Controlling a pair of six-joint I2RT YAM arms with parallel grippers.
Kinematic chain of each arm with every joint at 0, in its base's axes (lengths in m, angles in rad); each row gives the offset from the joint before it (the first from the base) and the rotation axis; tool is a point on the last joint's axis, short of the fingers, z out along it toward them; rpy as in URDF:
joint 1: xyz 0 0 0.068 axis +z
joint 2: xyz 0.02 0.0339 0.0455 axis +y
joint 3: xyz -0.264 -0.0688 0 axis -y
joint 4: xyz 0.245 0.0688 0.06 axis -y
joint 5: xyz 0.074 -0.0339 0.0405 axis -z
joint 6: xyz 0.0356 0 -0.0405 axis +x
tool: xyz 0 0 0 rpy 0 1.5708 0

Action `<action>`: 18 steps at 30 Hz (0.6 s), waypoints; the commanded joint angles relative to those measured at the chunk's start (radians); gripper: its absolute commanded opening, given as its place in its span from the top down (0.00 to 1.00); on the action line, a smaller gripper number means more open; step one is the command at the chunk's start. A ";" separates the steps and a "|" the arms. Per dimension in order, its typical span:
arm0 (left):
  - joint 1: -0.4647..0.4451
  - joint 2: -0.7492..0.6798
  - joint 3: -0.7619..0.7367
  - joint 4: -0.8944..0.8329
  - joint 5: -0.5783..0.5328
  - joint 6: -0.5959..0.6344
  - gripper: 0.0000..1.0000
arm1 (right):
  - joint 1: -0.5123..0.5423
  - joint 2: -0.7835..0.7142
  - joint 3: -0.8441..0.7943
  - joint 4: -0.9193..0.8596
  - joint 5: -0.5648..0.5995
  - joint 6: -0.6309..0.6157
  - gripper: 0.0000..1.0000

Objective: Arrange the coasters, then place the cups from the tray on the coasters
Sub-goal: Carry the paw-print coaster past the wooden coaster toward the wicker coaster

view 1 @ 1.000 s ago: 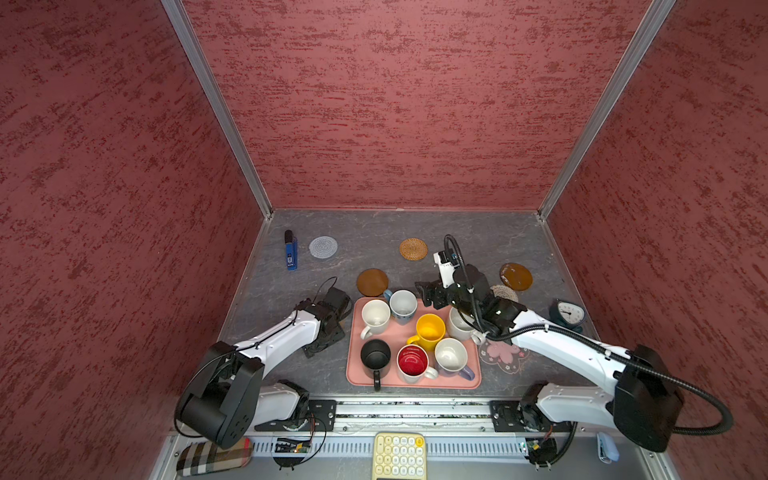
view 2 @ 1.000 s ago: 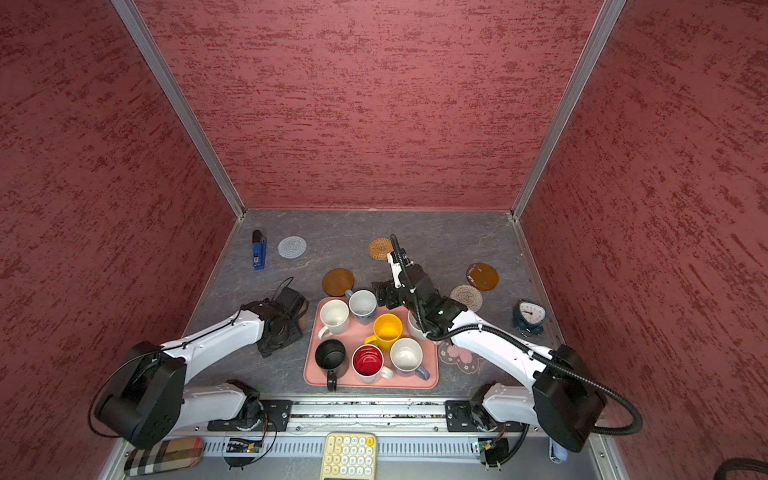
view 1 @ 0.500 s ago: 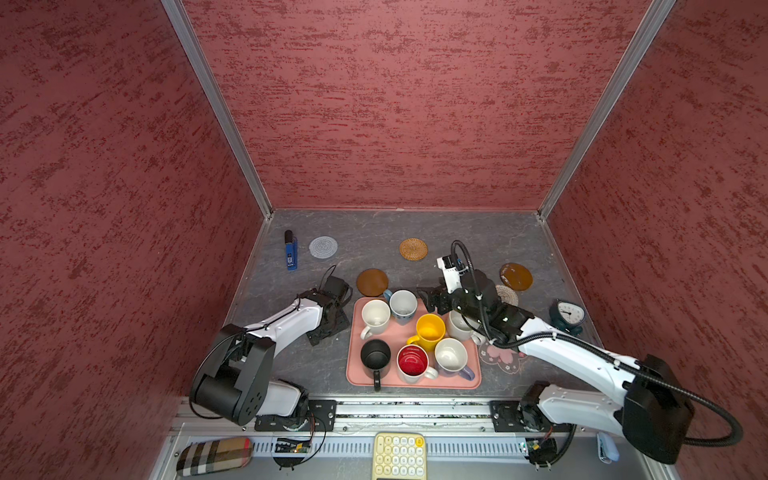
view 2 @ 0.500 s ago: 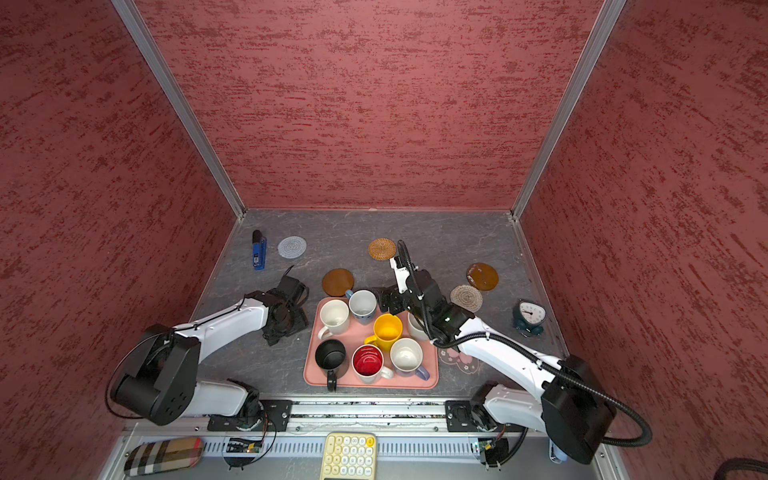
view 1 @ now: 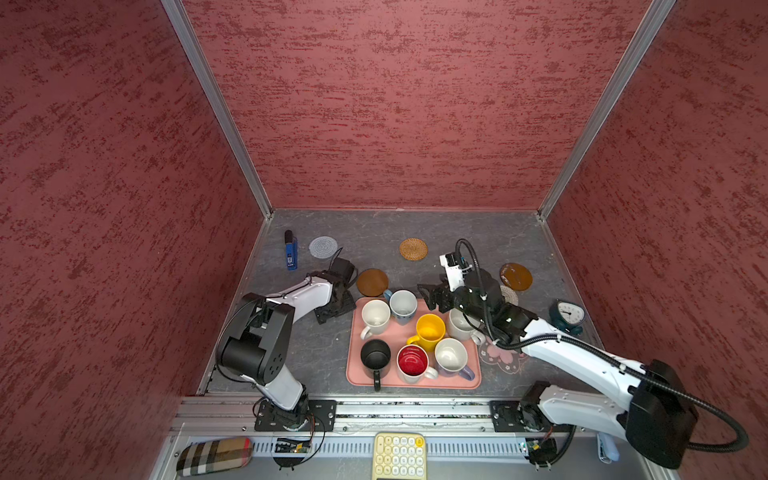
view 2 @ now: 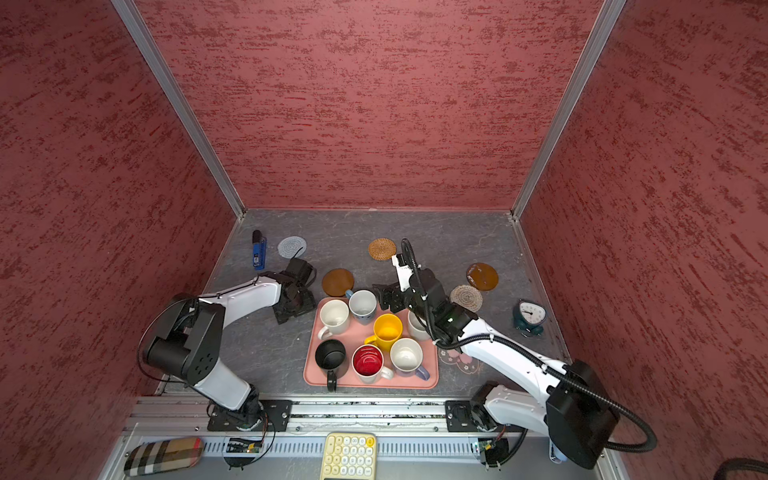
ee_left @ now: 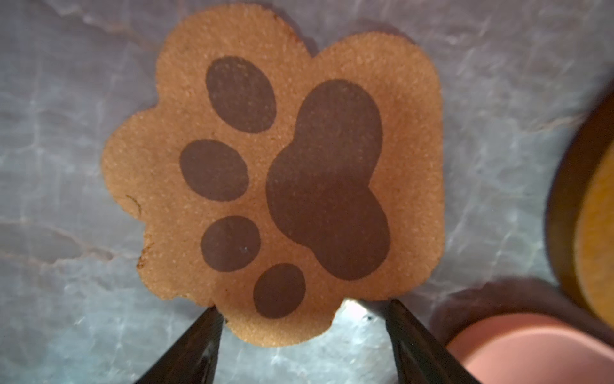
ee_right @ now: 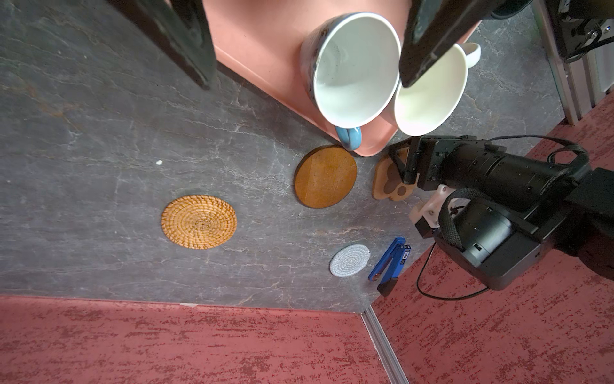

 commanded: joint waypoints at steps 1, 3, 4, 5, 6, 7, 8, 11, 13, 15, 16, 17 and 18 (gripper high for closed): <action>-0.005 0.058 0.031 0.061 0.054 0.031 0.22 | -0.009 0.009 -0.007 0.029 -0.007 0.001 0.13; -0.010 0.085 0.060 0.066 0.060 0.039 0.22 | -0.010 0.016 -0.005 0.030 -0.009 0.002 0.13; -0.010 0.100 0.076 0.069 0.064 0.042 0.22 | -0.010 0.019 -0.003 0.031 -0.010 0.001 0.13; -0.014 0.116 0.091 0.070 0.066 0.045 0.22 | -0.011 0.022 -0.003 0.032 -0.010 0.002 0.13; -0.017 0.133 0.105 0.074 0.071 0.046 0.22 | -0.012 0.025 -0.003 0.032 -0.010 0.002 0.13; -0.021 0.147 0.115 0.078 0.075 0.048 0.22 | -0.012 0.028 -0.003 0.033 -0.007 0.004 0.13; -0.026 0.162 0.127 0.085 0.078 0.049 0.22 | -0.014 0.031 -0.003 0.033 -0.008 0.005 0.13; -0.035 0.206 0.161 0.097 0.087 0.053 0.22 | -0.016 0.036 -0.002 0.035 -0.011 0.005 0.13; -0.036 0.231 0.186 0.102 0.093 0.054 0.22 | -0.018 0.040 -0.001 0.035 -0.010 0.004 0.13; -0.038 0.254 0.213 0.100 0.100 0.059 0.22 | -0.020 0.045 -0.002 0.037 -0.011 0.004 0.13; -0.039 0.261 0.226 0.096 0.099 0.062 0.22 | -0.022 0.049 -0.001 0.037 -0.013 0.005 0.13; -0.040 0.265 0.238 0.089 0.096 0.064 0.22 | -0.022 0.052 0.000 0.037 -0.014 0.005 0.13; -0.041 0.264 0.247 0.080 0.090 0.068 0.22 | -0.023 0.055 0.001 0.037 -0.015 0.005 0.13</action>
